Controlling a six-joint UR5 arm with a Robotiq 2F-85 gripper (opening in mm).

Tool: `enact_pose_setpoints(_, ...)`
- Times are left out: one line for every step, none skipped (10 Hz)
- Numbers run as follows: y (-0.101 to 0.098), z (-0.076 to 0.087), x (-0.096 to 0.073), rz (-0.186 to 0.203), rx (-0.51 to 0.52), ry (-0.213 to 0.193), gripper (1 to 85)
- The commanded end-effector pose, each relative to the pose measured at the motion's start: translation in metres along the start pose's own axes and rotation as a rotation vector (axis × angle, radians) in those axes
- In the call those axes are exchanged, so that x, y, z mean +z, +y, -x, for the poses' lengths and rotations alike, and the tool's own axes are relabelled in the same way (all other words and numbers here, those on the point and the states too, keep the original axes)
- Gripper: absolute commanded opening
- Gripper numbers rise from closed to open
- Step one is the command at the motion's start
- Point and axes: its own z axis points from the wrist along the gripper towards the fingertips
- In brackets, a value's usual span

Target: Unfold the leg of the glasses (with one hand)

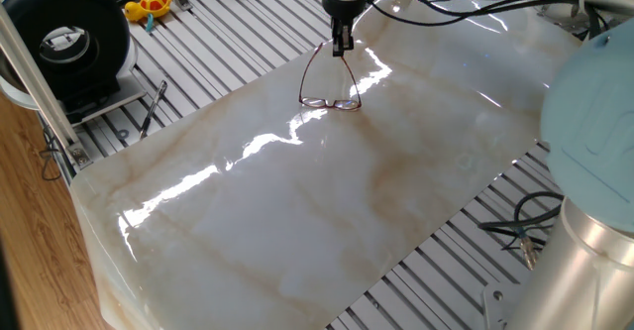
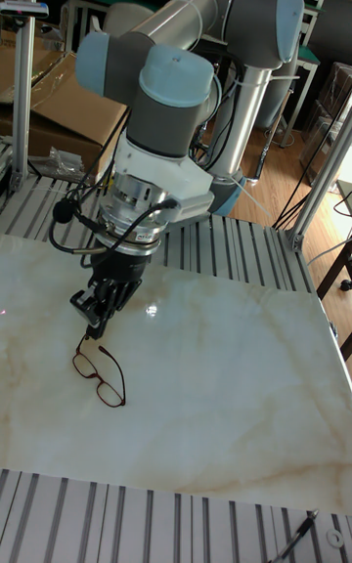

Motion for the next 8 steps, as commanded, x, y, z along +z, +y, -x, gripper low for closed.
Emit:
enact_pose_setpoints(0.024, 0.007, -0.018, 0.034, 0.079, -0.023, 1.3)
enact_pose_setpoints(0.026, 0.004, -0.022, 0.028, 0.081, -0.028, 1.3)
enact_pose_setpoints(0.029, 0.005, -0.024, 0.036, 0.082, -0.035, 1.3)
enact_pose_setpoints(0.028, 0.008, -0.024, 0.033, 0.083, -0.046, 1.3)
enact_pose_setpoints(0.029, 0.014, -0.022, 0.033, 0.081, -0.058, 1.3)
enact_pose_setpoints(0.03, 0.018, -0.021, 0.032, 0.081, -0.063, 1.3)
enact_pose_setpoints(0.031, 0.02, -0.021, 0.034, 0.085, -0.065, 1.3)
enact_pose_setpoints(0.032, 0.021, -0.021, 0.036, 0.084, -0.069, 1.3)
